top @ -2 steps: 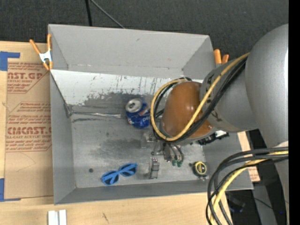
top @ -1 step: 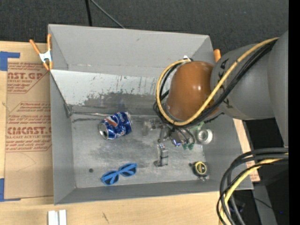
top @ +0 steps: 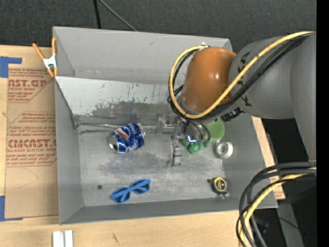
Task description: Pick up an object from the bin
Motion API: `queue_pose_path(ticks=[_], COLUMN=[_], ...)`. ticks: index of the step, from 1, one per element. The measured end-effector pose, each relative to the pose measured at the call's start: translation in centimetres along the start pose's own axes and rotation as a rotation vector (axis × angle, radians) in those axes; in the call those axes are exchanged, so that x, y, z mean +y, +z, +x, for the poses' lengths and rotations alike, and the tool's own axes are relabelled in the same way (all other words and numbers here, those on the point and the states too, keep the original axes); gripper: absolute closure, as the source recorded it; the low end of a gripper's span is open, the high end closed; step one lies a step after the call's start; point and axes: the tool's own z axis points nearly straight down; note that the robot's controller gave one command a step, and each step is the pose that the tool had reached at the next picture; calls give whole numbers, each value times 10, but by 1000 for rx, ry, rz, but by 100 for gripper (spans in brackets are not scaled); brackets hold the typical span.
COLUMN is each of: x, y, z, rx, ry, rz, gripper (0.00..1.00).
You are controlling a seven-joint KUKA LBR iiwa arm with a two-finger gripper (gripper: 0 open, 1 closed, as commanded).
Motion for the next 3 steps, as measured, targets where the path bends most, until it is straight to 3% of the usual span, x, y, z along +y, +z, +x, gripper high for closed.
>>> queue_pose_path(ticks=[1, 2, 3], x=[-1, -15, -108], y=[-5, -1, 77], z=[-16, 3, 0], rx=[2, 6, 9], ry=[23, 356, 292], rz=[0, 2, 6], gripper=[0, 0, 0])
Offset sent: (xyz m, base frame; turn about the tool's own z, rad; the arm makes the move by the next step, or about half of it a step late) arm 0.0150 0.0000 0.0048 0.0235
